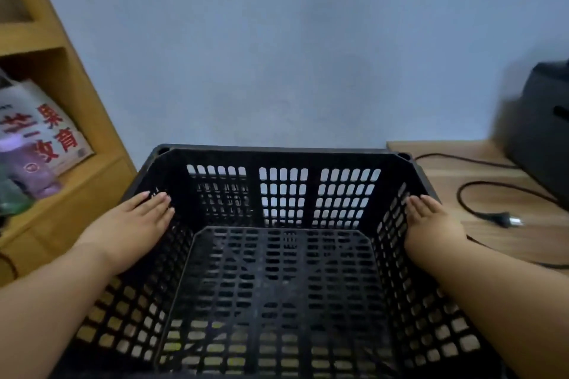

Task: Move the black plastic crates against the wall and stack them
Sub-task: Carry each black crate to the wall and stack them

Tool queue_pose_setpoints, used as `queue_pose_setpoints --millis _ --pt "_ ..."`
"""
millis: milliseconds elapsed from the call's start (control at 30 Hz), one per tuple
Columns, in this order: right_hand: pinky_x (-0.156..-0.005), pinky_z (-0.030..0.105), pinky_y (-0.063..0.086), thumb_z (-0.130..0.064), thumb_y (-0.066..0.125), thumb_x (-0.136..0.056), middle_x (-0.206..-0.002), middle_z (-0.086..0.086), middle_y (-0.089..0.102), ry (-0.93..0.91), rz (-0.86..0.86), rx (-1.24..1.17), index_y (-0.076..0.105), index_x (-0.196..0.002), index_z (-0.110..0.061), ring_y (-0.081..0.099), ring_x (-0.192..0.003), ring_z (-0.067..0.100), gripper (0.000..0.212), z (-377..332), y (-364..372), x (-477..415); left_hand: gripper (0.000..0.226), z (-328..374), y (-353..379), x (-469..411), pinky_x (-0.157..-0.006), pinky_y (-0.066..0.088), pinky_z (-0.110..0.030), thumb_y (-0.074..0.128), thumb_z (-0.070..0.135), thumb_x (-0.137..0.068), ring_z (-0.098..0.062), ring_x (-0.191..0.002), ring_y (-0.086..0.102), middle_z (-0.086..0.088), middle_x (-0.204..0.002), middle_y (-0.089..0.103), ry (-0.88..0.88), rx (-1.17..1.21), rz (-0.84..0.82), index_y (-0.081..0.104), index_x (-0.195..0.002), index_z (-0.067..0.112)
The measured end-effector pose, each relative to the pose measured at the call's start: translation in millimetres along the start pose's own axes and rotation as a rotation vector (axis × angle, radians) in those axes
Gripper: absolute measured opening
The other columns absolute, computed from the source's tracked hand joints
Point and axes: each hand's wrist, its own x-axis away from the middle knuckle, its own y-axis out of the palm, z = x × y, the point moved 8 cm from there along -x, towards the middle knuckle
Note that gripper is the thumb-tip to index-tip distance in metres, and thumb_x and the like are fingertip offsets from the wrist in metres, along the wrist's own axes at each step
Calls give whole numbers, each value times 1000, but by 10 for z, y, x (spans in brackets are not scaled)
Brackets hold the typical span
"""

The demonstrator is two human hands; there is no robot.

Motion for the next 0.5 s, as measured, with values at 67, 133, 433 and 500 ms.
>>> queue_pose_setpoints --millis 67,133,433,500 --pt "-116 40 -10 -33 17 -101 -158 13 -12 30 -16 13 3 -150 -12 -12 -147 27 55 302 -121 -301 60 -151 -168 -414 -116 -7 -40 21 2 -98 -26 -145 -15 -15 -158 -15 6 -3 43 -14 -146 5" --pt "-116 41 -10 -32 18 -101 -158 14 -12 52 -26 12 3 -150 -12 -12 -147 27 55 559 -240 -601 59 -269 -306 -854 -116 -7 -40 21 3 -98 -26 -145 -14 -15 -158 -14 10 4 77 -14 -146 6" --pt "-118 42 -11 -31 16 -100 -159 14 -9 43 -52 -24 9 -149 -10 -11 -147 28 54 1090 -497 -1866 62 -465 -566 -2530 -115 -10 -39 25 5 -97 -25 -145 -13 -15 -158 -13 49 61 120 -12 -147 6" --pt "-118 41 -10 -31 15 -100 -159 13 -8 35 -68 -30 9 -149 -11 -11 -147 27 54 1109 -465 -2085 62 -425 -544 -2799 -115 -10 -39 25 6 -98 -25 -145 -13 -15 -158 -13 71 60 111 -11 -147 6"
